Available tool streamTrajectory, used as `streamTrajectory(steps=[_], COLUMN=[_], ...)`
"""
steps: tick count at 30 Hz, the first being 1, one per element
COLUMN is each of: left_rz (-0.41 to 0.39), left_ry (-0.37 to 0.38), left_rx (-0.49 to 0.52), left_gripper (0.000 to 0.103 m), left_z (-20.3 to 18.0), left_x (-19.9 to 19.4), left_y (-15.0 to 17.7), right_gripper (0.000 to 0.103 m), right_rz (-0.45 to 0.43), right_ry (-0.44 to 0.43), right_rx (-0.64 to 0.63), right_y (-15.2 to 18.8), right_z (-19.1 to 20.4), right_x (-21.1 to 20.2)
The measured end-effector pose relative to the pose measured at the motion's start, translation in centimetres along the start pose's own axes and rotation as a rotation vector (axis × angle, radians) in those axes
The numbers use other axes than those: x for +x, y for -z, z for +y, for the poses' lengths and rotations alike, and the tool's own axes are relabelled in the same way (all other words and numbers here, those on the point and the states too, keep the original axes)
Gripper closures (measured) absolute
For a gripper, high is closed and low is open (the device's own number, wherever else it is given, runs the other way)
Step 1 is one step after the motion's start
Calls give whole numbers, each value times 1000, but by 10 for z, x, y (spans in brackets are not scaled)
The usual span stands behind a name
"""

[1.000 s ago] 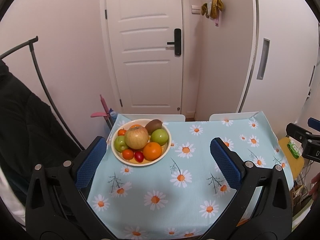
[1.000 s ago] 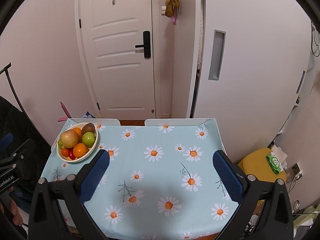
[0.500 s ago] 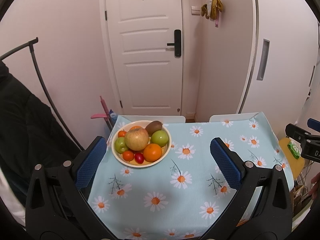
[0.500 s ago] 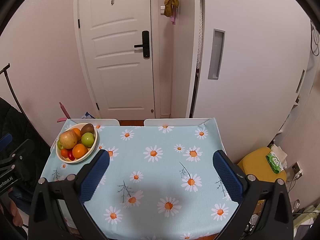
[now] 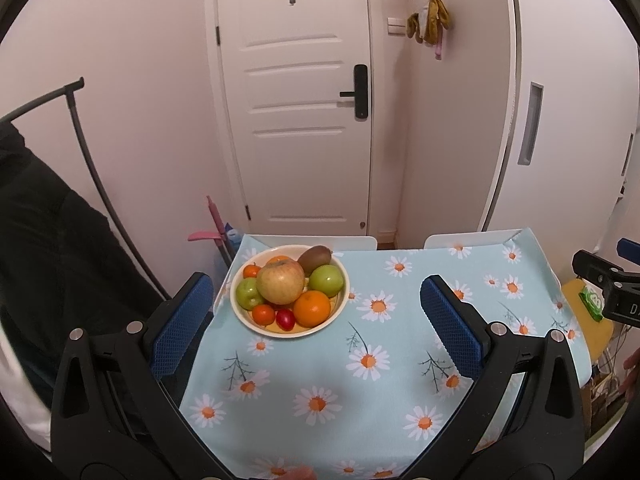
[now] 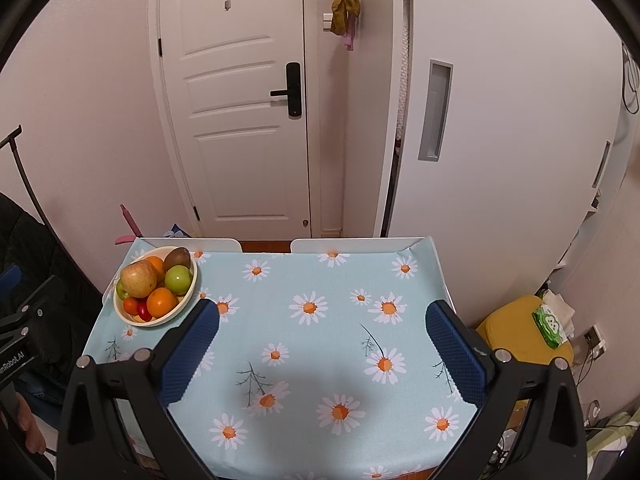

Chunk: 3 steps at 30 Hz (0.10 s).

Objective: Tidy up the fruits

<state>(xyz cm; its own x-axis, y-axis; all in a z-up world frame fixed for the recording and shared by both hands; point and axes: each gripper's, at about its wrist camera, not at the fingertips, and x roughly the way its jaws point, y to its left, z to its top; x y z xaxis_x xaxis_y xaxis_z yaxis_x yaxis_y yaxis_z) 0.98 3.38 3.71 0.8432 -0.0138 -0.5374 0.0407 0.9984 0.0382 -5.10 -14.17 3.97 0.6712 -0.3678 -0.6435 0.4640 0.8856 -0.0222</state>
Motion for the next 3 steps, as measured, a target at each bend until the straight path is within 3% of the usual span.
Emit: streamTrajectory(steps=[3], left_rz=[-7], left_ry=[1], left_rx=[-6], left_gripper=[0], left_z=[0], left_x=[-2], left_y=[1], right_gripper=[0], right_rz=[1], right_ry=[1], right_rx=[1], right_y=[0], right_z=[1], right_x=[0])
